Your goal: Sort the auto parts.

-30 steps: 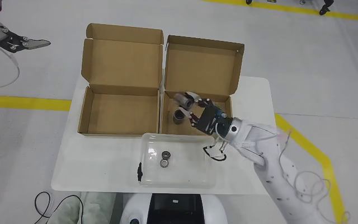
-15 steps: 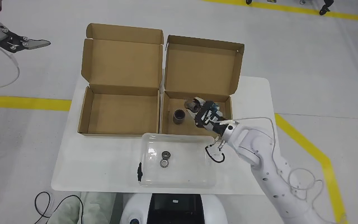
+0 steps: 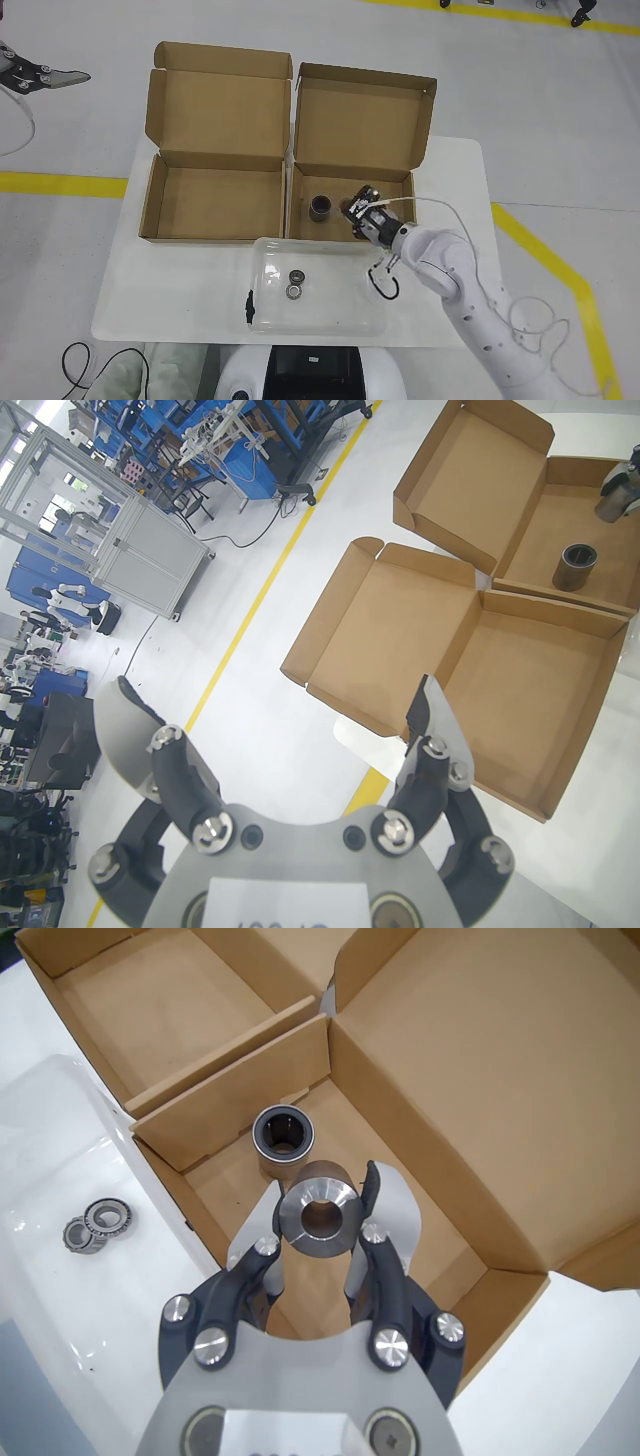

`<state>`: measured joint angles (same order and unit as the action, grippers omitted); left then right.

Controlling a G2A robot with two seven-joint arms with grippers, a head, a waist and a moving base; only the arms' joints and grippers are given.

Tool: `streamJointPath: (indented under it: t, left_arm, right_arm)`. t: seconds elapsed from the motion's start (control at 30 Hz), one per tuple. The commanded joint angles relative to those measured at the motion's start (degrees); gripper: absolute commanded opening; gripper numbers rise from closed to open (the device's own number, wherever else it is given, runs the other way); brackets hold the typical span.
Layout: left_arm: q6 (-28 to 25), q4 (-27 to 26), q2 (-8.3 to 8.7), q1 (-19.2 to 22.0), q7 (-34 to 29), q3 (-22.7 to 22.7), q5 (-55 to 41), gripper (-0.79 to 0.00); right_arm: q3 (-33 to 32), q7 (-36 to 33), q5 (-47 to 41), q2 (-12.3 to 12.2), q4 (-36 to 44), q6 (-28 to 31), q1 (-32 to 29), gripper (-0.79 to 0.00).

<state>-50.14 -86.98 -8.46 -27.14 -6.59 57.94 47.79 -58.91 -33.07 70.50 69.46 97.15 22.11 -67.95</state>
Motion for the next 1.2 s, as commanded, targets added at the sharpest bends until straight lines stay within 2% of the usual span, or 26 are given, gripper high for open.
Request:
streamJointPath:
  t: [0.0, 0.53, 0.97, 1.0, 1.07, 1.17]
  left_arm:
    - [0.0, 0.0, 0.00, 0.0, 0.0, 0.0, 0.0, 0.000]
    - [0.0, 0.0, 0.00, 0.0, 0.0, 0.0, 0.0, 0.000]
    - [0.0, 0.0, 0.00, 0.0, 0.0, 0.0, 0.0, 0.000]
    - [0.0, 0.0, 0.00, 0.0, 0.0, 0.0, 0.0, 0.000]
    - [0.0, 0.0, 0.00, 0.0, 0.0, 0.0, 0.0, 0.000]
    - [0.0, 0.0, 0.00, 0.0, 0.0, 0.0, 0.0, 0.000]
  right_arm:
    - [0.8, -2.3, -1.1, 0.3, -1.4, -0.5, 1.4, -0.785]
    - [8.2, -15.9, -8.7, 3.3, -12.1, -4.3, 13.0, -0.785]
    - [12.7, -20.8, -13.0, 5.8, -20.8, -6.5, 19.4, -0.785]
    - [12.9, -21.0, -13.0, 5.9, -21.3, -6.7, 19.7, -0.748]
    - [13.3, -21.1, -13.1, 6.2, -22.3, -7.0, 20.4, -0.597]
    - [13.8, -20.5, -13.1, 6.6, -23.6, -7.4, 21.1, -0.468]
